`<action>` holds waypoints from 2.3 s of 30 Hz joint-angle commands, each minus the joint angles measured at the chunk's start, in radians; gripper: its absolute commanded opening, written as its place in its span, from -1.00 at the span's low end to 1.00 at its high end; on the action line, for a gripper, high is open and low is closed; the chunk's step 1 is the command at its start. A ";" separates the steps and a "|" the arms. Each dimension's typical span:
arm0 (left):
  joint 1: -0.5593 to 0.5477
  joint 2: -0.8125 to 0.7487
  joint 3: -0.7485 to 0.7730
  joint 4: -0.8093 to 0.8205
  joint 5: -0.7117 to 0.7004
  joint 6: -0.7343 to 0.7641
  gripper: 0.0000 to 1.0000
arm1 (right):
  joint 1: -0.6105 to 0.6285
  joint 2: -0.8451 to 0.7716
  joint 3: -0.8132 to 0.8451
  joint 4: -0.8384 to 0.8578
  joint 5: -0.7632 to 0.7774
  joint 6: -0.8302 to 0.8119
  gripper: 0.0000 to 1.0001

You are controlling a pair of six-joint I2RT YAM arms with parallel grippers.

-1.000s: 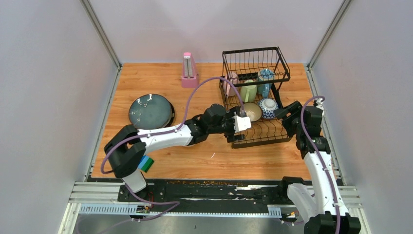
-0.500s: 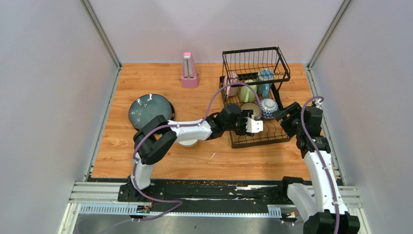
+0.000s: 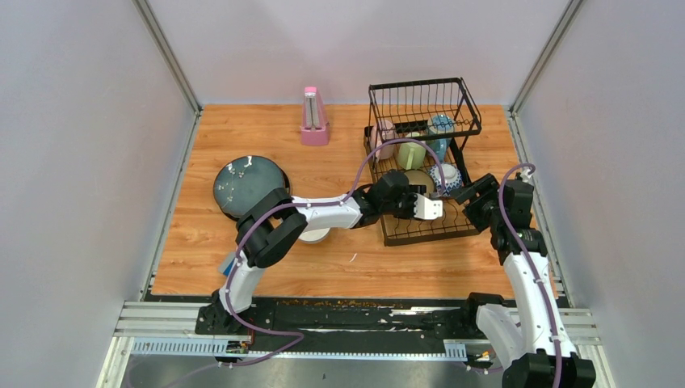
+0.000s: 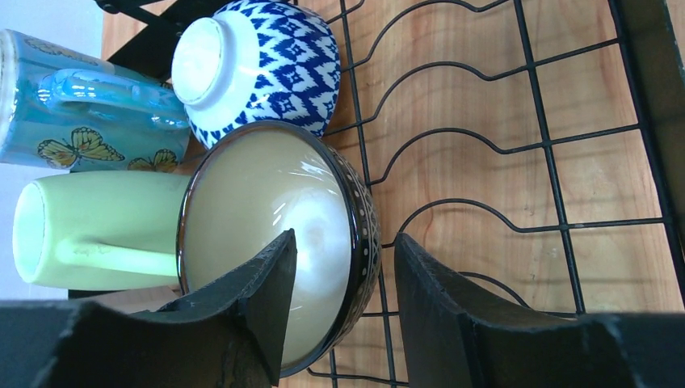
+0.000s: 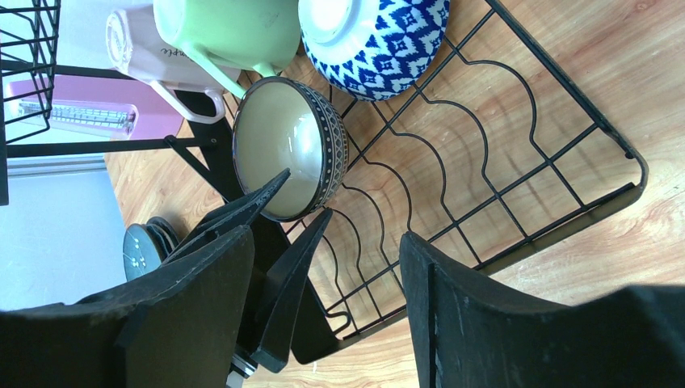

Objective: Load the mixed dishes into the dish rack
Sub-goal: Pick up the bowl from the dish rack, then turn the bowl upside down on the dish rack.

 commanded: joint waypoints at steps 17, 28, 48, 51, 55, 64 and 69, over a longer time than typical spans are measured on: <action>-0.003 0.026 0.055 -0.075 -0.028 -0.044 -0.76 | -0.005 0.000 -0.006 0.010 0.018 0.011 0.37; -0.003 -0.156 -0.043 0.045 0.000 -0.158 -1.00 | -0.005 0.041 0.014 0.025 -0.075 0.003 0.68; 0.092 -0.469 -0.324 0.501 0.315 -0.708 -1.00 | -0.005 0.070 -0.016 0.358 -0.574 0.101 1.00; 0.096 -0.477 -0.347 0.543 0.339 -0.769 -1.00 | -0.005 0.097 -0.007 0.401 -0.649 0.114 1.00; 0.098 -0.473 -0.346 0.553 0.367 -0.790 -1.00 | -0.005 0.145 0.008 0.446 -0.762 0.131 1.00; 0.099 -0.463 -0.335 0.535 0.404 -0.806 -1.00 | 0.018 0.208 0.023 0.547 -0.827 0.191 1.00; 0.098 -0.456 -0.318 0.481 0.425 -0.785 -1.00 | 0.040 0.238 0.037 0.561 -0.829 0.208 0.90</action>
